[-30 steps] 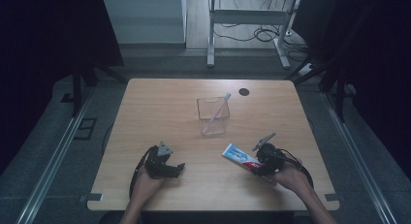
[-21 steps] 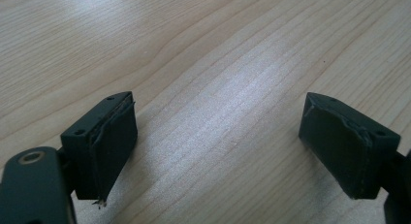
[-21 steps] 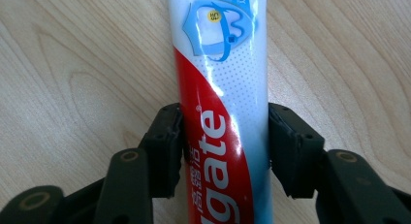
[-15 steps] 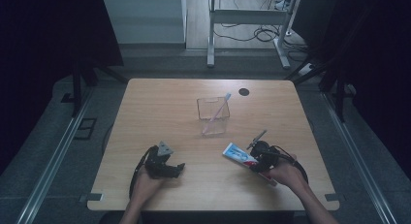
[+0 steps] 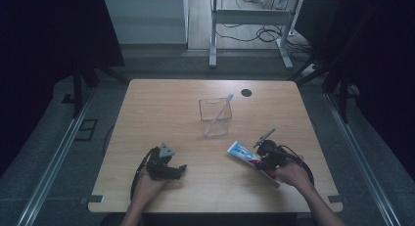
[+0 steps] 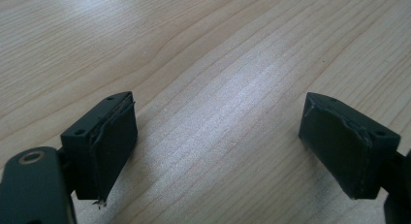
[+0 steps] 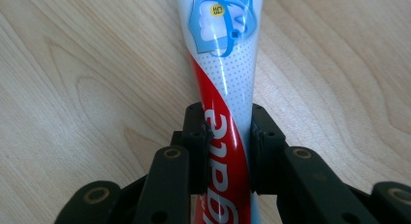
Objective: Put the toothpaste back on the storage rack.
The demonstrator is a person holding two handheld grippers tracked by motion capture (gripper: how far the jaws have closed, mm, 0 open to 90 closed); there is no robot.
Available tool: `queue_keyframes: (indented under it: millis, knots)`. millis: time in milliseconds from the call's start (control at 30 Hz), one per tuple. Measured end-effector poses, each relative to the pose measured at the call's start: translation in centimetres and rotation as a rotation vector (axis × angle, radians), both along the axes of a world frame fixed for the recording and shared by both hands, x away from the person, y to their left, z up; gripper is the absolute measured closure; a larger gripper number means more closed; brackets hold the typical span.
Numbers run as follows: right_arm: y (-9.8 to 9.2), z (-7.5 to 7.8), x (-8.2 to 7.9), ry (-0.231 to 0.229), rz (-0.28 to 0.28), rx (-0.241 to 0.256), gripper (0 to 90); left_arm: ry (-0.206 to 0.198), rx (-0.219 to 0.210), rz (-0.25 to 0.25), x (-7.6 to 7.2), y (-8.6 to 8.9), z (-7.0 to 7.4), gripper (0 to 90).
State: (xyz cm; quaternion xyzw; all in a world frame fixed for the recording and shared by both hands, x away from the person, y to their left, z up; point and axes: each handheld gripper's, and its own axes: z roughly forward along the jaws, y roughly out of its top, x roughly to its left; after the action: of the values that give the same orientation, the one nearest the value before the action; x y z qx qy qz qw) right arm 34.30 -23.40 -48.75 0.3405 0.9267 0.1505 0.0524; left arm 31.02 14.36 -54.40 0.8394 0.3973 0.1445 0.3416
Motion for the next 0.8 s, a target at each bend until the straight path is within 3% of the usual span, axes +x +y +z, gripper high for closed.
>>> queue_keyframes:
  millis: [300, 800]
  knots:
    - [-0.9, 1.4, -0.1, -0.029, -0.027, 0.084, 72.6, 0.0, 0.001, 0.0, 0.0, 0.0, 0.0, 13.9]
    - [-0.9, 3.8, 0.4, -0.101, -0.036, 0.172, 72.7, -0.003, 0.005, -0.005, 0.0, 0.0, 0.0, 13.9]
